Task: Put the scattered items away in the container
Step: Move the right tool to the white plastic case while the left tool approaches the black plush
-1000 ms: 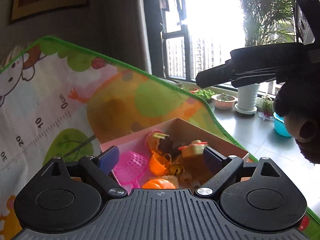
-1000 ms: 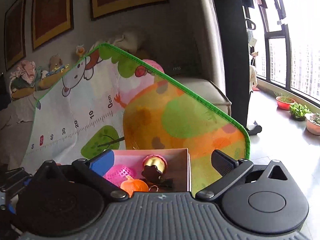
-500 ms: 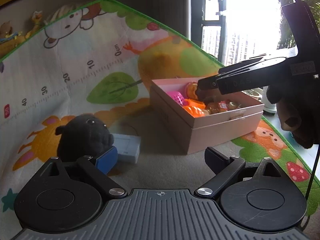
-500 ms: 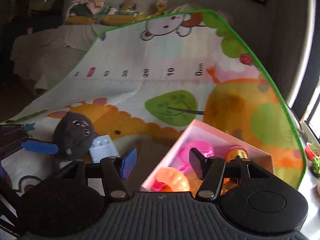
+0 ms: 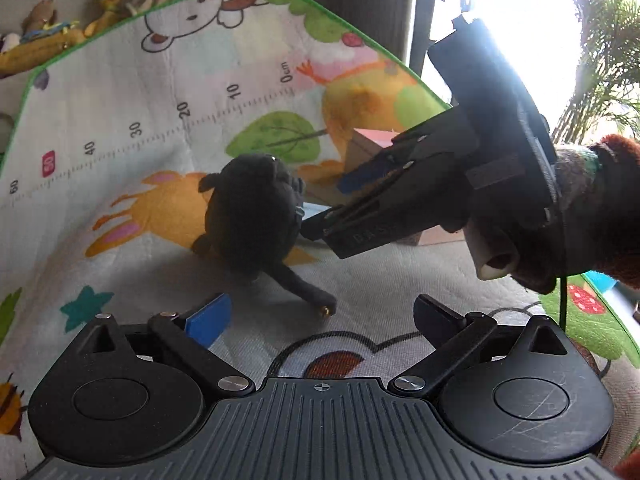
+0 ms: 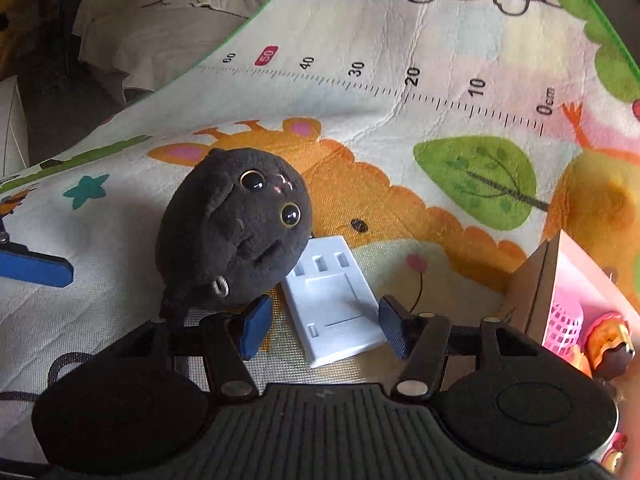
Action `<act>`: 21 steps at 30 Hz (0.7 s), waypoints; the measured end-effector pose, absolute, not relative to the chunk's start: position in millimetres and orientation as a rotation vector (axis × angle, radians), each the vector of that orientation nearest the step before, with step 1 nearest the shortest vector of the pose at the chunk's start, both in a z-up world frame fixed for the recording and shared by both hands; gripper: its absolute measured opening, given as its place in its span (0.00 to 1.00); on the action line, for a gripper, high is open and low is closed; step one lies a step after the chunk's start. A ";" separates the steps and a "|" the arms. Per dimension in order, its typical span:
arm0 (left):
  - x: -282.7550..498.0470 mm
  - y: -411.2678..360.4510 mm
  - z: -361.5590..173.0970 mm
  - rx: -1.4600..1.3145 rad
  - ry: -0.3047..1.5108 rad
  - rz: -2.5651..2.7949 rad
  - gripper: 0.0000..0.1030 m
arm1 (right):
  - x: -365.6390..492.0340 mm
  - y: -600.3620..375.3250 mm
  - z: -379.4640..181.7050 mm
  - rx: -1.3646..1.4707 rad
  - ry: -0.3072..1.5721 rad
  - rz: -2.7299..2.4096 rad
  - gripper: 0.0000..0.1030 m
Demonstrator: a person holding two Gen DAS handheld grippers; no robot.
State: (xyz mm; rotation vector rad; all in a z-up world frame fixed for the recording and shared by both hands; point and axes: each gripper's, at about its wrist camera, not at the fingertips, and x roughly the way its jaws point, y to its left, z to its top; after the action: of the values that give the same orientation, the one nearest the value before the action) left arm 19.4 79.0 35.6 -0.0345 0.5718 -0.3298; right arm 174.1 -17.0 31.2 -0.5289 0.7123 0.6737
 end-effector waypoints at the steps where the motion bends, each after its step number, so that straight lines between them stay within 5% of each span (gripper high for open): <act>1: 19.1 80.5 35.2 -0.038 0.569 -0.329 0.98 | 174.1 -16.6 30.8 -0.526 0.710 0.666 0.56; 5: 19.1 83.7 32.5 -0.053 0.573 -0.329 0.98 | 160.0 -21.7 38.2 -0.505 0.719 0.688 0.26; 11: 14.8 80.0 31.6 -0.048 0.580 -0.333 0.98 | 122.4 -40.0 39.5 -0.575 0.686 0.690 0.22; 12: 13.8 79.0 32.1 -0.046 0.581 -0.334 0.98 | 120.2 -42.4 40.1 -0.580 0.667 0.671 0.23; 14: 12.0 75.9 32.3 -0.041 0.583 -0.337 0.98 | 122.5 -43.8 40.4 -0.567 0.636 0.630 0.46; 16: 11.1 71.5 32.8 -0.035 0.585 -0.337 0.98 | 132.6 -39.1 36.6 -0.551 0.610 0.601 0.59; 21: 7.3 60.2 35.0 -0.020 0.585 -0.338 0.98 | 158.9 -8.8 20.5 -0.581 0.601 0.581 0.63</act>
State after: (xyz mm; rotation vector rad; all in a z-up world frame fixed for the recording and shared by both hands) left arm 7.3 60.2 35.0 -0.0199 0.5848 -0.3379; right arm 158.9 -8.8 20.5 -0.5810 0.6013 0.5810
